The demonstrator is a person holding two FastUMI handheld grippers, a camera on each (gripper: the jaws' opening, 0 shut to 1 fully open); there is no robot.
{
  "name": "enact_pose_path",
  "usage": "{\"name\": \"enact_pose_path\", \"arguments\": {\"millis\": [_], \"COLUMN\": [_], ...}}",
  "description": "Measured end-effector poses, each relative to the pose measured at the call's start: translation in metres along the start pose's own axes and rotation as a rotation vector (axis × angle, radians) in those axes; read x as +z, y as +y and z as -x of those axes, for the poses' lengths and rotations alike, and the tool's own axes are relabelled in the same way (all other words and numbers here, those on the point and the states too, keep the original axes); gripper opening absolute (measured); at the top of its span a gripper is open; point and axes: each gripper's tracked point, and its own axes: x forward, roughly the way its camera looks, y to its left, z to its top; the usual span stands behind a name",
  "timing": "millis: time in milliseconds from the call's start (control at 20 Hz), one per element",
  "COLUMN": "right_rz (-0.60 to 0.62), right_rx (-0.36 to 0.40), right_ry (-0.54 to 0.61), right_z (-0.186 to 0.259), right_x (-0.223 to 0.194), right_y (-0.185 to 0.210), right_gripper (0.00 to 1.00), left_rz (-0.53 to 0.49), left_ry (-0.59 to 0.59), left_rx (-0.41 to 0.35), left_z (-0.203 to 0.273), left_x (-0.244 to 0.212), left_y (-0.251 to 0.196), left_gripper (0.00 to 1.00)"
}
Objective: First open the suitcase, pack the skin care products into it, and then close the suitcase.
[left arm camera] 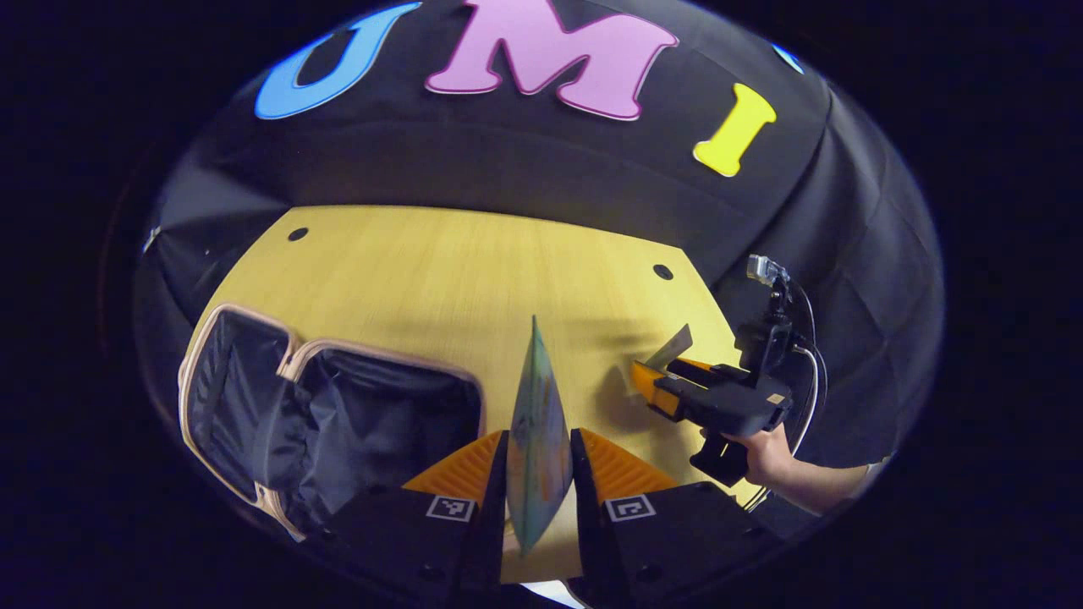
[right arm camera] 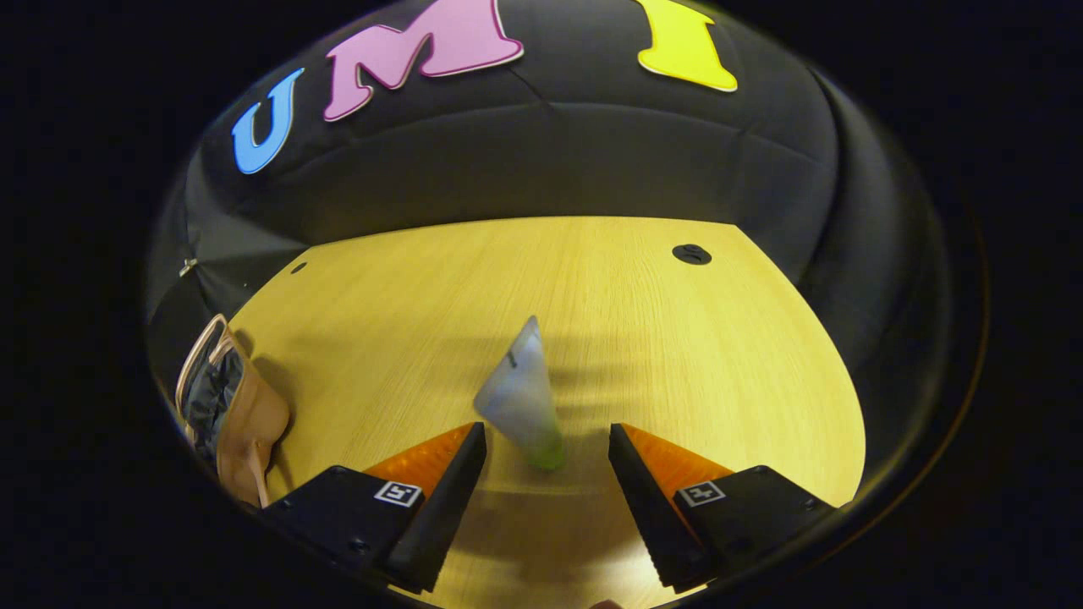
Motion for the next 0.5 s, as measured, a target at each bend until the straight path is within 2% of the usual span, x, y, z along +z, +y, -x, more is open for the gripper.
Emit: {"name": "enact_pose_path", "arguments": {"millis": [50,100,150,200,250,300,450,500], "right_rz": [0.0,0.009,0.013,-0.002,-0.016,-0.013,0.04,0.04], "right_rx": [0.0,-0.016,-0.033,-0.017,-0.011,-0.005,0.03,0.045], "right_ry": [0.002,0.008,0.013,0.023,0.03,0.026,-0.021,-0.024], "right_z": [-0.005,-0.009,-0.009,-0.005,-0.002,0.007,0.048,0.066], "right_x": [0.0,0.0,0.001,0.001,0.0,0.002,0.015,0.016], "right_y": [0.002,0.0,-0.003,0.0,0.002,0.004,0.019,0.028], "right_gripper": [0.9,0.69,0.48,0.27,0.39,0.31,0.3,0.24], "left_rz": [0.02,0.04,0.055,0.061,0.062,0.059,0.022,-0.007], "left_ry": [0.0,-0.002,0.004,0.014,0.038,0.073,0.19,0.233], "left_rx": [0.032,0.061,0.082,0.107,0.146,0.185,0.244,0.257], "left_z": [0.011,0.021,0.03,0.036,0.043,0.044,0.058,0.062], "left_x": [-0.004,-0.009,-0.015,-0.021,-0.03,-0.037,-0.059,-0.066], "left_y": [0.013,0.028,0.044,0.062,0.083,0.106,0.159,0.173], "left_gripper": [0.43,0.4,0.42,0.41,0.41,0.39,0.42,0.41]}}
